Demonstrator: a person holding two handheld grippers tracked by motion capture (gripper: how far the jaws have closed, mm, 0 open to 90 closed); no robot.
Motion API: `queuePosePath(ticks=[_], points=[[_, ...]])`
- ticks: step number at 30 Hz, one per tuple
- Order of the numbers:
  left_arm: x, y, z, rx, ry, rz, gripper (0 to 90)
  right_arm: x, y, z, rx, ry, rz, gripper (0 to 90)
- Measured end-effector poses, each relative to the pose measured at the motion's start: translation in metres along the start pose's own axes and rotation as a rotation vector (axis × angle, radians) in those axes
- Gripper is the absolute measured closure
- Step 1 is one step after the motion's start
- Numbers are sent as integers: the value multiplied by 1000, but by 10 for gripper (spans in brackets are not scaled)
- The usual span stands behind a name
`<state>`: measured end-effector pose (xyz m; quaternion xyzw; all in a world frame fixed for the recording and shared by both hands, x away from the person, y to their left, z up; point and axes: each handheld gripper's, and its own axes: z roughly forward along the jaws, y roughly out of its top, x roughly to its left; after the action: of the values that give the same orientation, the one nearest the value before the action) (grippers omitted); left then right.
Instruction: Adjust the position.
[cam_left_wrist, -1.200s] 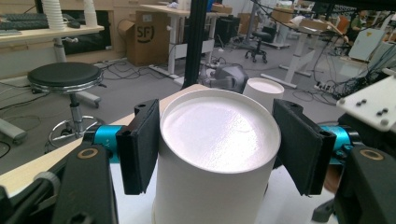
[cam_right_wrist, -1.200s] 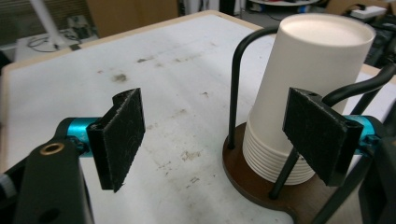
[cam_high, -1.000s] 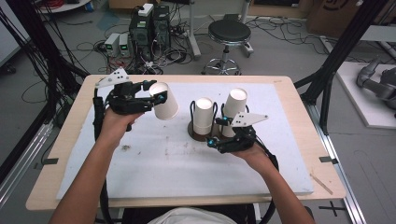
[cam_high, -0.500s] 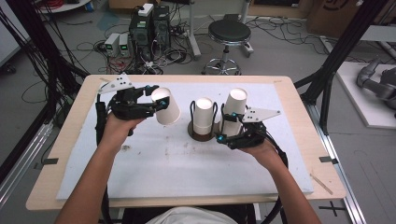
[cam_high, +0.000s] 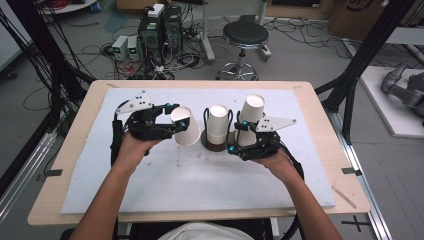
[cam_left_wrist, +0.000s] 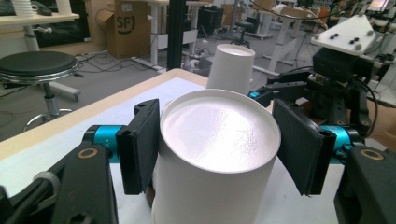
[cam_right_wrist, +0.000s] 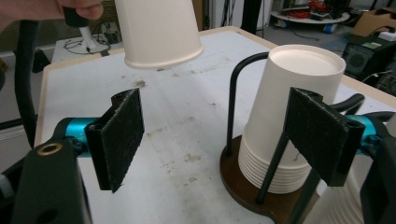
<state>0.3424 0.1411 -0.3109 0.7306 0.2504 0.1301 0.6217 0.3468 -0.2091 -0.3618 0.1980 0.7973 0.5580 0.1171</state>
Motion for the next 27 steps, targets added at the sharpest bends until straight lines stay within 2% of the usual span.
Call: queuePosePath(ticks=[7, 11, 12, 15, 17, 19, 21, 24, 27], points=[[-6, -13, 7, 32, -30, -8, 348, 5, -3, 7, -26, 35, 12, 207], [-7, -17, 9, 35, -63, -11, 348, 7, -2, 8, -54, 47, 11, 209], [-7, -21, 11, 44, -83, -8, 347, 7, -3, 9, -59, 56, 17, 213], [-9, -25, 14, 38, -114, -13, 347, 9, -5, 12, -55, 79, 22, 301], [-11, -27, 17, 33, -133, -11, 347, 10, -6, 14, -51, 96, 29, 303], [-14, -27, 18, 28, -148, 1, 347, 12, -7, 15, -55, 111, 33, 271], [-17, -26, 20, 22, -160, 13, 346, 14, -7, 16, -61, 130, 48, 188], [-20, -25, 20, 4, -184, 18, 346, 17, -8, 17, -56, 171, 52, 187], [-22, -25, 21, -6, -203, 19, 346, 20, -8, 20, -62, 182, 43, 187]])
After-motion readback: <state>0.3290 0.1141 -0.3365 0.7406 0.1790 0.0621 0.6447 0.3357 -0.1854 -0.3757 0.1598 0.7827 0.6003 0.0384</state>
